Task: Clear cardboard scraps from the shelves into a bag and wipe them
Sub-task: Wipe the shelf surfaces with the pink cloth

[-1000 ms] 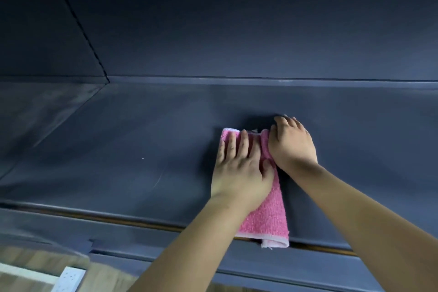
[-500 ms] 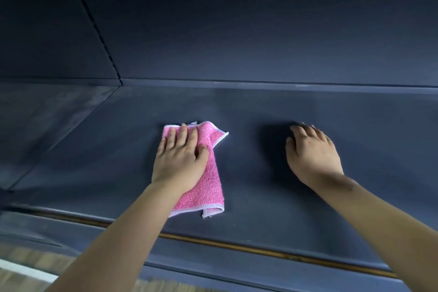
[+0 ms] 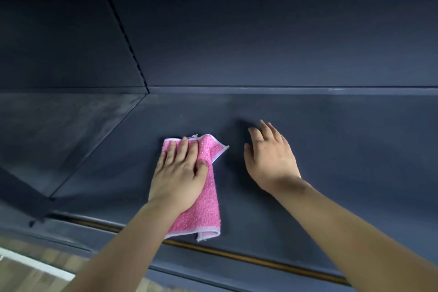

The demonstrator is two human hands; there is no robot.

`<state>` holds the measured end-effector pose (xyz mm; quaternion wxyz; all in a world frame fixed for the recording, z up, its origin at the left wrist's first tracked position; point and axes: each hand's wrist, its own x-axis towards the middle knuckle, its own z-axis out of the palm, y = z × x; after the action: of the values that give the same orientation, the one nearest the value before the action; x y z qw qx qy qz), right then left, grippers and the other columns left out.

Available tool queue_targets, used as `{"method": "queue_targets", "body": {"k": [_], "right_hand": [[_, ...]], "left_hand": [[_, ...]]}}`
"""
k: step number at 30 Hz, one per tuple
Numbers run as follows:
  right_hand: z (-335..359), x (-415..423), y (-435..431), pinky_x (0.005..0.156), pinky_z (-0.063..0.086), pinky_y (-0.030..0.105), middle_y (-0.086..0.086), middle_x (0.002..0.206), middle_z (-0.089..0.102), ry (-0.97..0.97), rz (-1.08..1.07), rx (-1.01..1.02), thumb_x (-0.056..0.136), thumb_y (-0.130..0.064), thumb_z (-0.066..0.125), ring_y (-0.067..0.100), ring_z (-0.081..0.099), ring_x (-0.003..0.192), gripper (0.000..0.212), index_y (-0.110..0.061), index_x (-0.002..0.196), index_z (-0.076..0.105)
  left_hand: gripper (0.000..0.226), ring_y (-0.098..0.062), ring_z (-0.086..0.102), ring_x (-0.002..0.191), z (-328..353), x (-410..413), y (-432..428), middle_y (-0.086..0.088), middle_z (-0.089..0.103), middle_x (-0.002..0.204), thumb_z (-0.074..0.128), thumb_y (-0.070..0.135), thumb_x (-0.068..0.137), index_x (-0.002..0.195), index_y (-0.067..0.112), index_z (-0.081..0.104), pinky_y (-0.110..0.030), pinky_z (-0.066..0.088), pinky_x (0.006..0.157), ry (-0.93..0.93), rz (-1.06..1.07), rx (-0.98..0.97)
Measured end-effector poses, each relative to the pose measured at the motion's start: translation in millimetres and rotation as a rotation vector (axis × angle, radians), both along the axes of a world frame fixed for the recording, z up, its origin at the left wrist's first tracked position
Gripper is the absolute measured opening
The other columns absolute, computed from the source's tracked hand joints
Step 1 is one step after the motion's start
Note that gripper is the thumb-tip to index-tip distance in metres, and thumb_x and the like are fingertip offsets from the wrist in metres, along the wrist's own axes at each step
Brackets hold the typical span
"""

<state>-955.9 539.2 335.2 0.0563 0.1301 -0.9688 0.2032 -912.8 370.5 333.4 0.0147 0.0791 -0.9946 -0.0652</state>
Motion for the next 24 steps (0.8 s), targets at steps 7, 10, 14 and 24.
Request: {"method": "queue_targets", "body": {"k": [7,10,14,24], "right_hand": [[-0.8,-0.3,-3.8,0.116,0.008,0.03,0.007,0.154,0.025,-0.026,0.044,0.056,0.099,-0.026,0.024,0.02,0.014,0.144,0.045,-0.01,0.14,0.032],[-0.7,-2.2,-3.2,0.116,0.008,0.028,0.006,0.154,0.023,-0.044,0.035,0.026,0.099,-0.023,0.023,0.018,0.015,0.144,0.048,-0.008,0.145,0.023],[-1.0,-2.9,-2.7,0.115,0.011,0.028,0.01,0.155,0.02,-0.045,-0.018,-0.003,0.098,-0.026,0.026,0.02,0.016,0.144,0.052,-0.006,0.145,0.017],[1.0,-2.0,-1.7,0.115,0.012,0.028,0.008,0.151,0.027,-0.059,0.01,0.05,0.086,-0.049,0.043,0.02,0.018,0.142,0.075,-0.006,0.144,0.02]], "left_hand": [[0.057,-0.017,-0.012,0.146,-4.1,-29.8,36.6,0.001,-0.008,0.159,0.016,0.039,0.097,0.15,0.026,-0.001,-0.029,-0.015,0.114,0.012,-0.147,0.041],[0.058,-0.02,-0.007,0.147,-3.4,-48.5,45.6,-0.001,-0.002,0.16,0.02,0.04,0.097,0.15,0.023,0.004,-0.033,-0.009,0.118,0.012,-0.191,0.045],[0.058,-0.021,-0.004,0.147,1.4,-80.5,36.8,-0.003,-0.001,0.16,0.02,0.039,0.097,0.15,0.022,0.006,-0.035,-0.005,0.119,-0.038,-0.126,0.036],[0.056,-0.022,-0.002,0.147,3.1,-119.5,60.7,-0.001,0.002,0.16,0.022,0.039,0.098,0.15,0.023,0.009,-0.036,-0.004,0.12,-0.031,-0.25,0.03]]}}
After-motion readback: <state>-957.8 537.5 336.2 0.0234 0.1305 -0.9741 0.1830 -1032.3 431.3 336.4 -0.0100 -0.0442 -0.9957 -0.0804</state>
